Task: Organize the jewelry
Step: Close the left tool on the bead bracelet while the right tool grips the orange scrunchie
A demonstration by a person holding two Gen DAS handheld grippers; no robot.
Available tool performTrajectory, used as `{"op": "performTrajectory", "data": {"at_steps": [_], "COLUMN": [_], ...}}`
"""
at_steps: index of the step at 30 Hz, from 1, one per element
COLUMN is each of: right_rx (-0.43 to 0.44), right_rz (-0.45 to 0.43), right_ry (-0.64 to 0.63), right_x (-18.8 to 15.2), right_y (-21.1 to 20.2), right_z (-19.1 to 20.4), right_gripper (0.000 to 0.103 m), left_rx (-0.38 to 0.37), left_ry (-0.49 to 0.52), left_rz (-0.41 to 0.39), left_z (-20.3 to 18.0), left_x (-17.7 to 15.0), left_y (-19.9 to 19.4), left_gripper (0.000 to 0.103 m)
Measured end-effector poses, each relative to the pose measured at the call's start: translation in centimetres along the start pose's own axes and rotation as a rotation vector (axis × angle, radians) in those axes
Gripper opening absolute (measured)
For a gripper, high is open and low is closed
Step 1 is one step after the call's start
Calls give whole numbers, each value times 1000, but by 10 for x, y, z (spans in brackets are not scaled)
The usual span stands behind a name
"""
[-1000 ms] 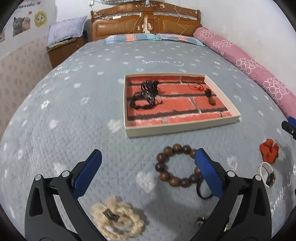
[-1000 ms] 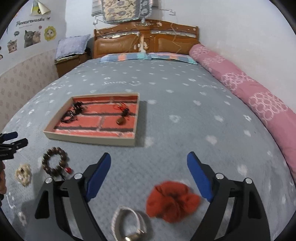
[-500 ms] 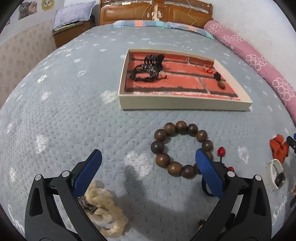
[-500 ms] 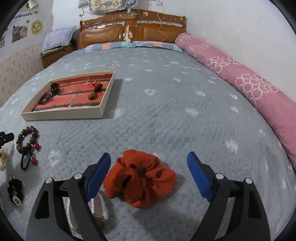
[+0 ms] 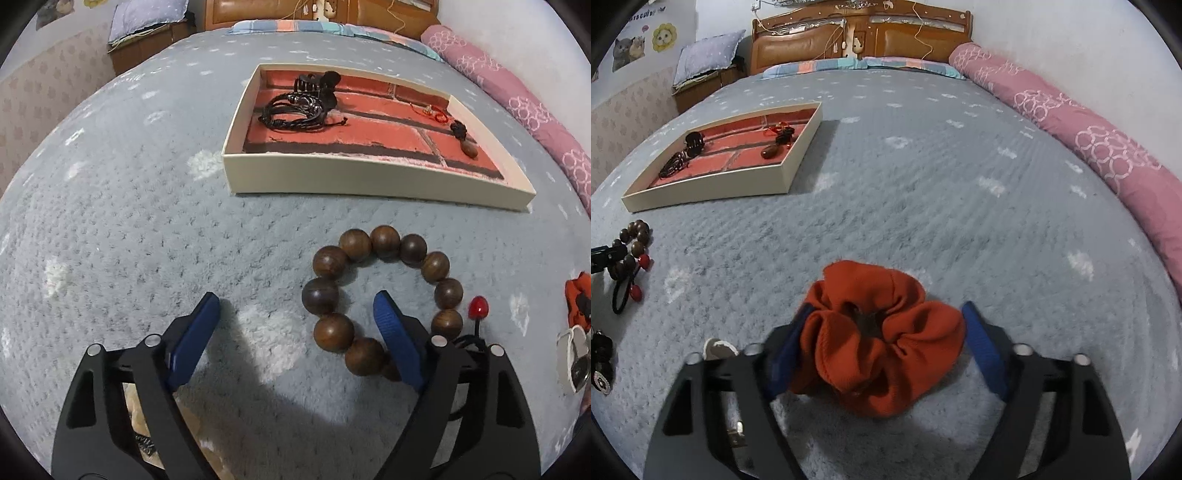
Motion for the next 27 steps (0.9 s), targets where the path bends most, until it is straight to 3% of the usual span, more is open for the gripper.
{"op": "performTrajectory", "data": {"at_steps": [5, 8, 18, 23, 27], "right_rx": [29, 32, 19, 10, 4], "right_rz": [-9, -12, -34, -41, -46], "right_ry": [3, -7, -17, -26, -36], "right_x": [1, 1, -2, -2, -3], "right_y": [3, 3, 3, 3, 2], "right_z": [2, 5, 8, 10, 11], "right_gripper": [43, 36, 31, 30, 28], "left_rx": [13, 21, 3, -19, -22], "left_ry": [9, 16, 37, 50, 53], "left_rz": [-3, -9, -42, -44, -50], "left_z": [-3, -7, -13, -14, -15], "left_x": [5, 8, 9, 10, 10], "left_y": [5, 7, 5, 5, 3], "left_gripper": [81, 78, 51, 42, 23]}}
Point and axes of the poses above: each gripper's, at about its wrist camera, not at the fingertips, and y roughly the way its jaws point, z to its left, x to its top, the point moved 1 cm from there along y, roughly the way its jaws point, and after that the axes turned 10 degrees about x, right-handed, at the moved point
